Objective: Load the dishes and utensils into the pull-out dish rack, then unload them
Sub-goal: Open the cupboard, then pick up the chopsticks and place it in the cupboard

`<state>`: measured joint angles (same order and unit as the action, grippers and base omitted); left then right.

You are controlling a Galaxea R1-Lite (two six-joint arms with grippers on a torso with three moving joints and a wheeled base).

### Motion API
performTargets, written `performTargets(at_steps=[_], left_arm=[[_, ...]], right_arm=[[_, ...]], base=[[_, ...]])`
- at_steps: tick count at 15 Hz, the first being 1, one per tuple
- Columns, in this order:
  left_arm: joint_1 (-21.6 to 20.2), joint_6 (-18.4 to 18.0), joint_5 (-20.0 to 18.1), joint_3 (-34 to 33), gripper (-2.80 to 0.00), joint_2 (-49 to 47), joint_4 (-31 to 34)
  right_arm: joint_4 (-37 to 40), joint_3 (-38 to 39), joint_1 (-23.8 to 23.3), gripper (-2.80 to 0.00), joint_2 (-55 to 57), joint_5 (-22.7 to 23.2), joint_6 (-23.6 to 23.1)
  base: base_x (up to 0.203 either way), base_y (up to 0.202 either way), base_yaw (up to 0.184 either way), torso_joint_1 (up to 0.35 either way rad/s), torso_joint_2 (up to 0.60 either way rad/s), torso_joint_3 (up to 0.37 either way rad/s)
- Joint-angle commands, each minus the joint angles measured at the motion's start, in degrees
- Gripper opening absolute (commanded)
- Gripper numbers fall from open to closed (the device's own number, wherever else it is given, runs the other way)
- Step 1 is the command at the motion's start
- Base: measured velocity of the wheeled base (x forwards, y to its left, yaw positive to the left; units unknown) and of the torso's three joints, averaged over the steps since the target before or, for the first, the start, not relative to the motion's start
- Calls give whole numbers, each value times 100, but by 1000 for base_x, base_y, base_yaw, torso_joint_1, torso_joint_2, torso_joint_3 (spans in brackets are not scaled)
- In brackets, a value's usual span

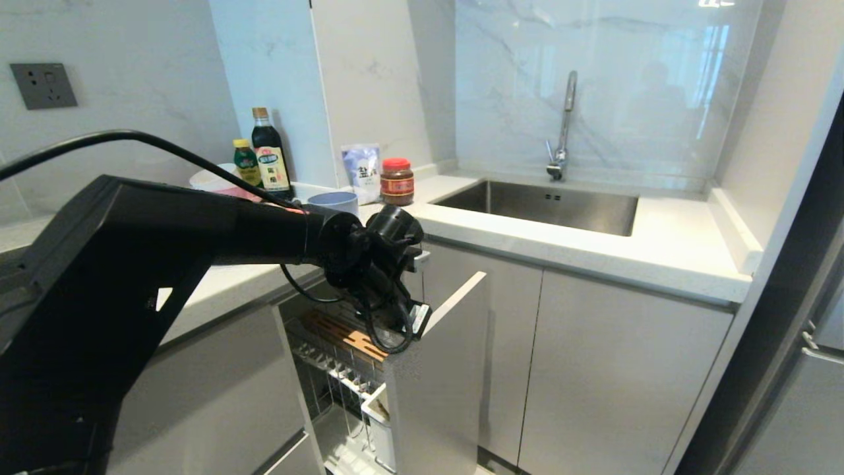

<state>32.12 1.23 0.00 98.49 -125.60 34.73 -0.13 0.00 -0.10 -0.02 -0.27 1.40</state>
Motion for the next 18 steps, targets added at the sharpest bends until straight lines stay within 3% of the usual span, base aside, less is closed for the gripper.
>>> performTargets(at_steps=[1, 7, 18], left_arm=[[150, 9, -101, -104, -280, 36, 16], [359, 100, -600, -259, -280, 167, 8], [708, 325, -879, -391, -280, 203, 7]], right_arm=[[-4, 9, 1, -280, -20, 0, 0], [-4, 9, 1, -280, -18, 0, -3], [-2, 9, 1, -280, -21, 0, 1]], base=[[0, 0, 0, 0, 0, 0], [0, 0, 0, 0, 0, 0], [0, 0, 0, 0, 0, 0]])
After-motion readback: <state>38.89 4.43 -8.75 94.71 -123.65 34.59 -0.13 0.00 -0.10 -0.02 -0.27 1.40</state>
